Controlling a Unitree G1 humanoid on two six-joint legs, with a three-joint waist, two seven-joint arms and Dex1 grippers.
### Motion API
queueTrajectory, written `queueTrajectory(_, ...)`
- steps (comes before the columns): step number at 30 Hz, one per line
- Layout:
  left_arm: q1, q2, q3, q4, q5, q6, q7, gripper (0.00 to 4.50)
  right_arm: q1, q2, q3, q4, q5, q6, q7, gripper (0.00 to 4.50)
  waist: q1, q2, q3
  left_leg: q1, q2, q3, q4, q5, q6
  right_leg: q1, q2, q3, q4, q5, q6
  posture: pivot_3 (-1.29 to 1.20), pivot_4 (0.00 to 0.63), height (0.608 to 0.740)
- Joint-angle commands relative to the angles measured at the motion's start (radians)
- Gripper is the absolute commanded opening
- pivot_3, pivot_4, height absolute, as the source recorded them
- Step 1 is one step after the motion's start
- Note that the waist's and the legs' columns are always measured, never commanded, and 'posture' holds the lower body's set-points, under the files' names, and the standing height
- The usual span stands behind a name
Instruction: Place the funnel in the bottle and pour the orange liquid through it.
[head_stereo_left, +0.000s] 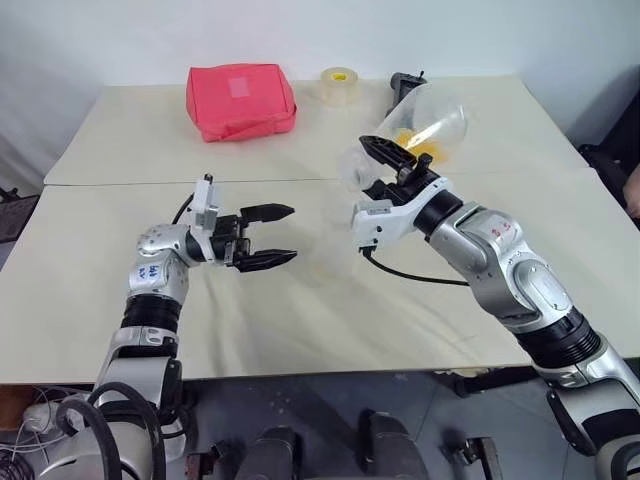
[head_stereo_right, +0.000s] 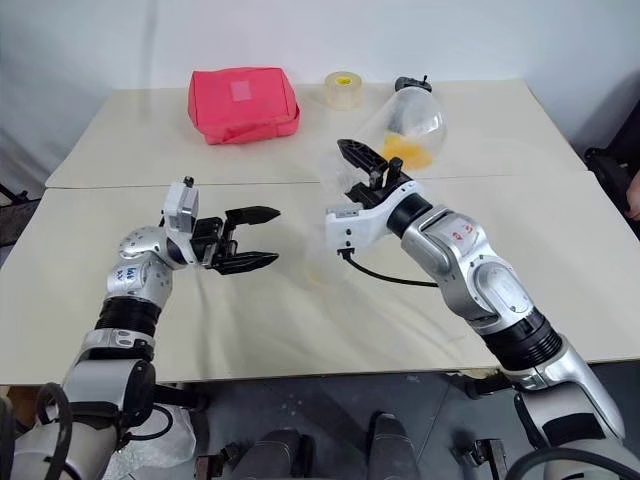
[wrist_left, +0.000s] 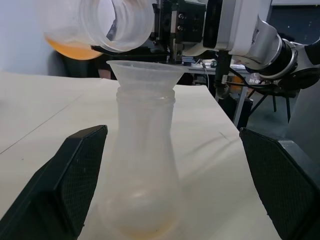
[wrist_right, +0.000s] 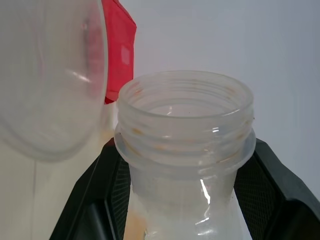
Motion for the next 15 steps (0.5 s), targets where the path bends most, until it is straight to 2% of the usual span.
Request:
queueTrajectory(1, -0.009, 0.000, 0.019, -0.003, -0.008, -0.009, 0.006, 4.50, -0.031, -0.016, -0.053, -0.014, -0.035, -0.042, -0.025, 2.43, 0.000, 0.000, 0.000, 0.000, 0.000, 0.000, 0.000, 0.000, 0.000, 0.000, 0.000, 0.000, 0.000, 0.000, 0.000, 0.00, 0.150, 0.740)
queueTrajectory(15, -0.011, -0.015, 0.022, 0.001, -0.007, -0.015, 0.015, 4.50, -0.048, -0.038, -0.063, 0.030, -0.122, -0.182, -0.052, 2.43, 0.000, 0.000, 0.000, 0.000, 0.000, 0.000, 0.000, 0.000, 0.000, 0.000, 0.000, 0.000, 0.000, 0.000, 0.000, 0.00, 0.150, 0.740)
